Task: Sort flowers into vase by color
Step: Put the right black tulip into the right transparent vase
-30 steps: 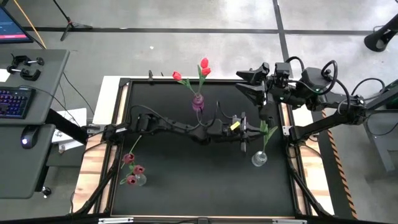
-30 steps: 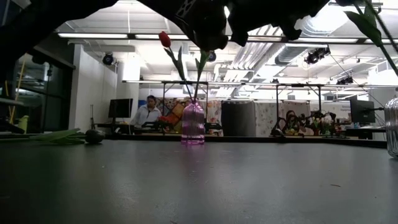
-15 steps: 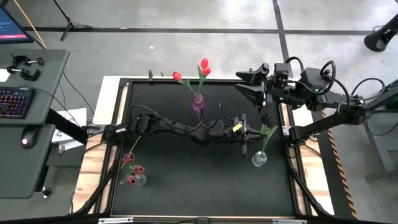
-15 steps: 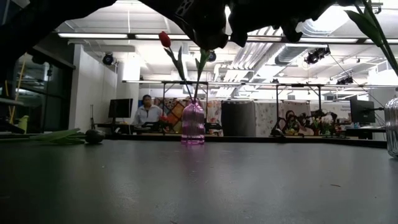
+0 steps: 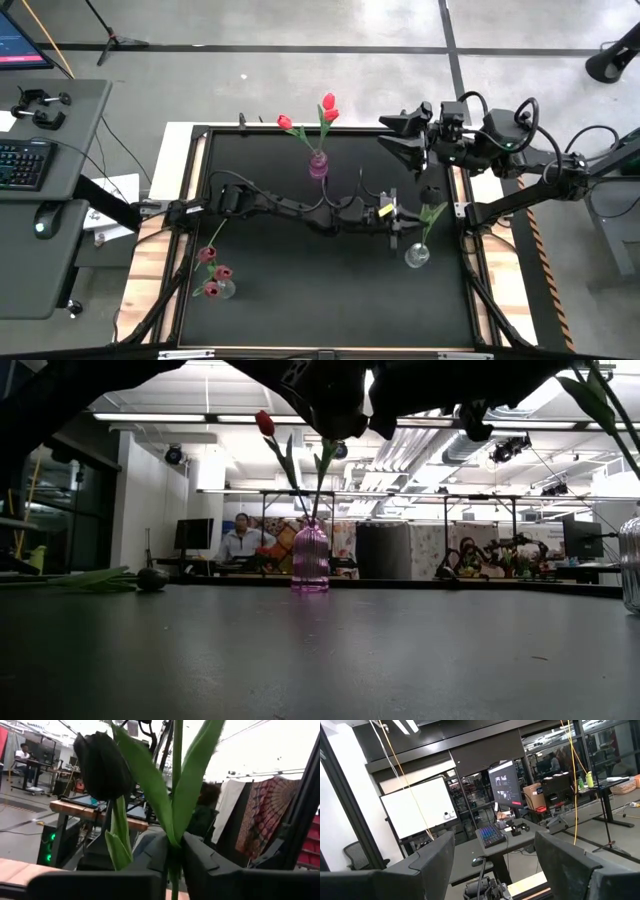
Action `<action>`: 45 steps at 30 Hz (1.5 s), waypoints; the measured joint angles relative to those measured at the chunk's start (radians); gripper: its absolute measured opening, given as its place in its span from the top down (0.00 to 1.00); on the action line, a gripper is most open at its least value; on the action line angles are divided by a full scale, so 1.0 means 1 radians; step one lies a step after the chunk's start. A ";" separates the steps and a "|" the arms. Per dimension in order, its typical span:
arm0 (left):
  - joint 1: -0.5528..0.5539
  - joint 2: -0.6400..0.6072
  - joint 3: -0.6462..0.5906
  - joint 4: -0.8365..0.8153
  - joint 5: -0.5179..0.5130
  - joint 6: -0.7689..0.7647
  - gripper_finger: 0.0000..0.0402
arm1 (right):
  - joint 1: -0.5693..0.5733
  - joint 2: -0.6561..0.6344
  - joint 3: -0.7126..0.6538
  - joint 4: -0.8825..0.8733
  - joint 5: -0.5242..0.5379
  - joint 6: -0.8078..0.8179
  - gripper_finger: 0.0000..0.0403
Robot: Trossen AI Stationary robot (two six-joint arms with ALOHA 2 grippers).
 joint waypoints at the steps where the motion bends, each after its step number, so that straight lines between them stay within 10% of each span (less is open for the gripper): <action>1: -0.001 0.000 0.000 0.000 0.000 0.000 0.89 | 0.000 0.000 0.000 0.000 0.000 -0.001 0.35; 17: -0.006 -0.040 0.000 -0.148 0.192 -0.021 0.48 | 0.000 0.000 0.000 0.001 0.000 -0.005 0.35; 33: 0.015 -0.175 0.000 -0.699 0.335 0.148 0.46 | 0.000 0.000 0.000 0.000 0.000 -0.005 0.35; 45: 0.081 -0.304 0.000 -0.800 0.337 0.164 0.46 | 0.000 0.000 0.000 0.000 0.000 -0.005 0.35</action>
